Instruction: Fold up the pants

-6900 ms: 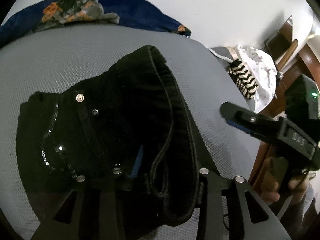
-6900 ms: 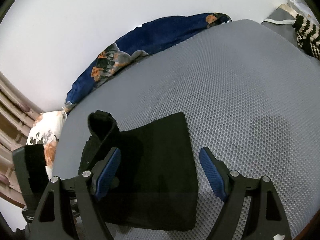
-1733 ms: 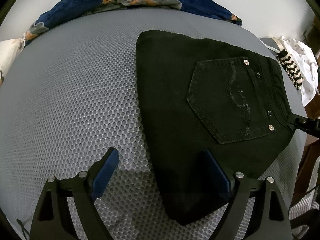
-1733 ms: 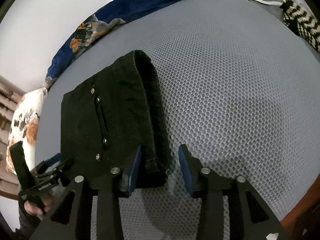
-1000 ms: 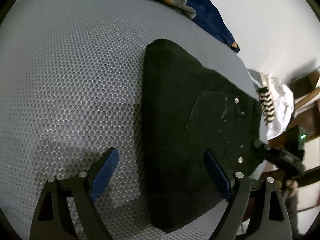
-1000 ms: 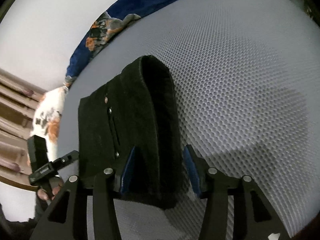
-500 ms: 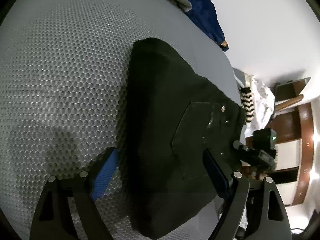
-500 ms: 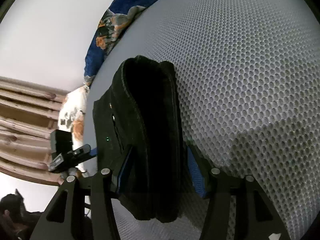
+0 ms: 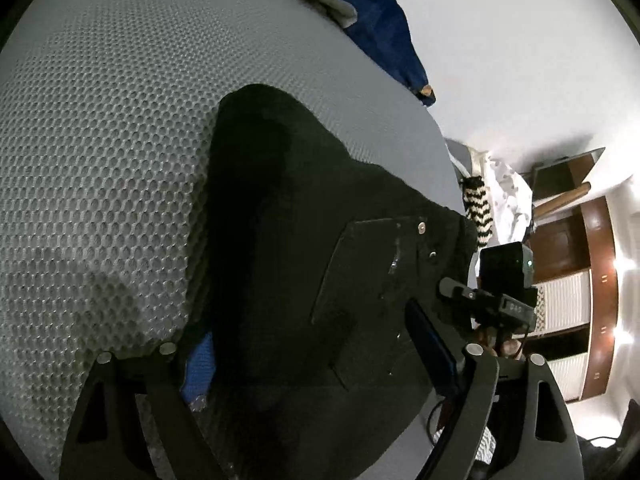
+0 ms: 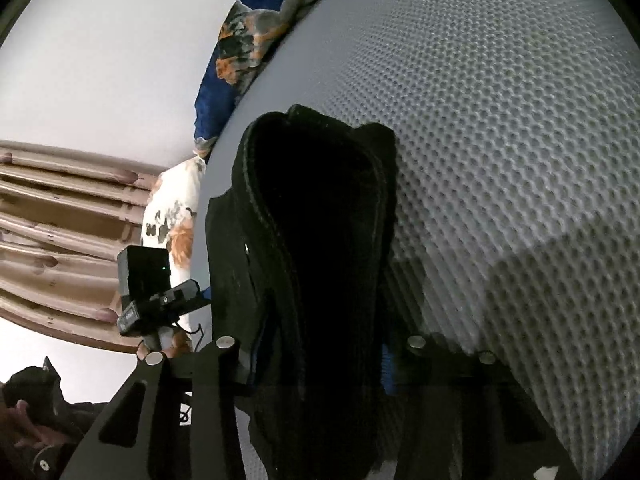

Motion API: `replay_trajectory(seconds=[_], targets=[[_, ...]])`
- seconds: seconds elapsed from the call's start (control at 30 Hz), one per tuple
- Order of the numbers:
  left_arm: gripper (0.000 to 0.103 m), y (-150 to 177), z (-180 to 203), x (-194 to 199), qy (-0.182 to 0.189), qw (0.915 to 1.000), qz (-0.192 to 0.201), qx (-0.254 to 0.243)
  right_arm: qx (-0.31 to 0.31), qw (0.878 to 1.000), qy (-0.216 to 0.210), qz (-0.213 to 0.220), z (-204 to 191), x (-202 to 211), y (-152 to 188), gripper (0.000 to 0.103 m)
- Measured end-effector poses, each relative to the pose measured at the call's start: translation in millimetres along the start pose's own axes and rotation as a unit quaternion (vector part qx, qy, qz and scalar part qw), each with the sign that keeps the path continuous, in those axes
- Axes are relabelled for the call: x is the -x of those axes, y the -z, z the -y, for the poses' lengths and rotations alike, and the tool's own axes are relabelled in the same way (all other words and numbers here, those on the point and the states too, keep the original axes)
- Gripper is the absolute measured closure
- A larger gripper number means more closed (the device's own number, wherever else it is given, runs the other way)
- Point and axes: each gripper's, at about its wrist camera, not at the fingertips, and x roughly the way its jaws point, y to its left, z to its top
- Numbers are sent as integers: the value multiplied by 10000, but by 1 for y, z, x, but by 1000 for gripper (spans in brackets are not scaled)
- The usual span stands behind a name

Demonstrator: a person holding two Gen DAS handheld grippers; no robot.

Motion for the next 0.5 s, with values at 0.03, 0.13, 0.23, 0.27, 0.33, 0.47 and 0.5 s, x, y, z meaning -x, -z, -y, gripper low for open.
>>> replay_trajectory(seconds=[0.03, 0.13, 0.23, 0.27, 0.33, 0.47, 0.5], targets=[[28, -1, 3, -2, -64, 10000, 55, -23, -4, 10000, 16, 44, -1, 0, 1, 65], [55, -2, 4, -3, -266, 9994, 225, -56, 158, 9989, 359, 265, -14, 1, 3, 71], [73, 2, 1, 1, -436, 9985, 326, -68, 364, 9951, 747, 537, -37, 5, 9, 76], [75, 3, 1, 1, -431, 9985, 346, -62, 366, 9946, 777, 590, -41, 7, 10, 78], [79, 3, 3, 6, -431, 9982, 394, -134, 370, 9936, 827, 671, -50, 9, 10, 80], [85, 1, 11, 20, -358, 9975, 516, -324, 404, 9926, 875, 745, -70, 5, 4, 82], [85, 0, 12, 23, -385, 9971, 550, -359, 394, 9927, 860, 748, -73, 2, 1, 82]])
